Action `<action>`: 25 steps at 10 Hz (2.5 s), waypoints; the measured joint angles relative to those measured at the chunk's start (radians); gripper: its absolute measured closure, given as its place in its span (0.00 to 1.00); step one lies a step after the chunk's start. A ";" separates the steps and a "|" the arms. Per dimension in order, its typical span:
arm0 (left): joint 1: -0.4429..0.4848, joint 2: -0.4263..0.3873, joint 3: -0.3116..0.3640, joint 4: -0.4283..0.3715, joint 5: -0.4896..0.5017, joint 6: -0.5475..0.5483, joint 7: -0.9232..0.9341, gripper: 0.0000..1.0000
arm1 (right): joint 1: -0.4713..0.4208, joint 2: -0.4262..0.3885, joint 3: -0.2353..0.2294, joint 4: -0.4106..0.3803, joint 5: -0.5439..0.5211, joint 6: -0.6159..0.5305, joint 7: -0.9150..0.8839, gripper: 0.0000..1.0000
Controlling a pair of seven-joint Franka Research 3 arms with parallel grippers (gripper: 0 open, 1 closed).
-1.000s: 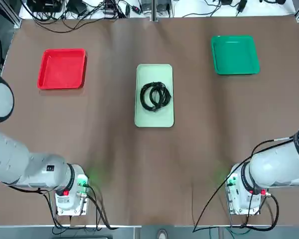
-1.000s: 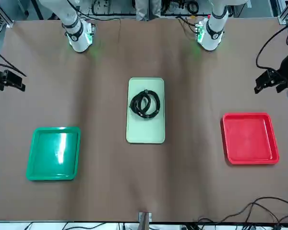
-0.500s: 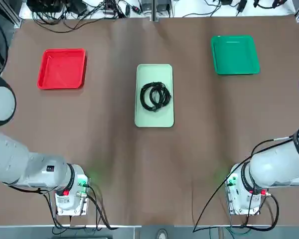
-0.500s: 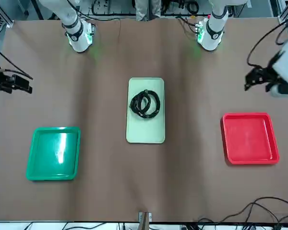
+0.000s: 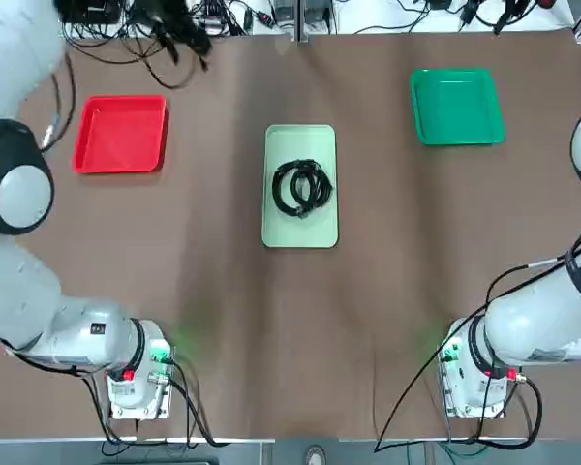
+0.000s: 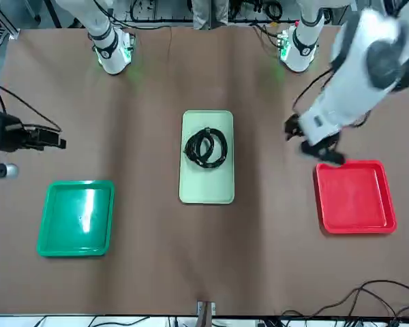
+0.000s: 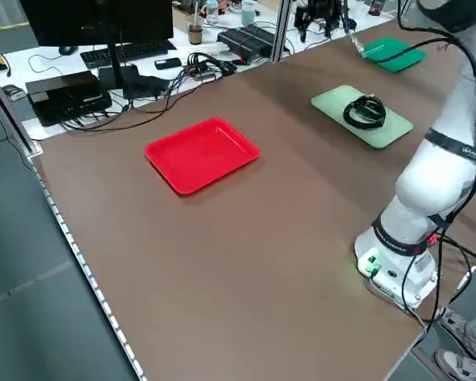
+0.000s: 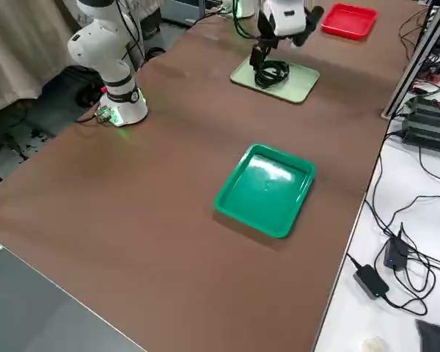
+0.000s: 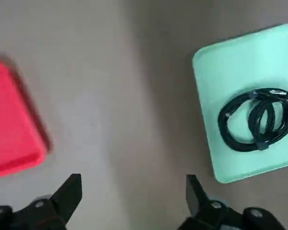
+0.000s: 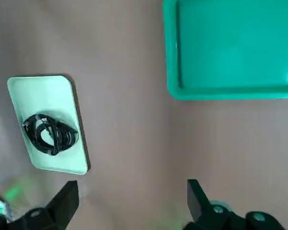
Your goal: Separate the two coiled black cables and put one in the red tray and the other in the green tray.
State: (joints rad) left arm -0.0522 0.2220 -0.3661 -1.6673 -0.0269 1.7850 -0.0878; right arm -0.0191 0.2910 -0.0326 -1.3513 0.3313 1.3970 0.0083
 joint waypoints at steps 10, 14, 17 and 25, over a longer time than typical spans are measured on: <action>-0.288 0.480 -0.055 -0.045 0.211 0.511 -0.229 0.01 | -0.037 0.061 0.000 -0.277 0.435 -0.137 -0.340 0.04; -0.303 0.520 -0.054 -0.046 0.253 0.514 -0.229 0.02 | -0.049 0.061 0.004 -0.366 0.476 -0.164 -0.385 0.01; -0.305 0.530 -0.054 -0.045 0.258 0.514 -0.229 0.13 | -0.046 0.061 0.010 -0.373 0.489 -0.163 -0.387 0.01; -0.301 0.529 -0.054 -0.032 0.268 0.515 -0.220 0.80 | 0.039 0.062 0.014 -0.396 0.631 -0.110 -0.387 0.01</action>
State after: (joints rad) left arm -0.3534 0.7508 -0.4200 -1.6998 0.2406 2.3004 -0.3082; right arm 0.0197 0.3531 -0.0191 -1.7477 0.9622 1.2866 -0.3790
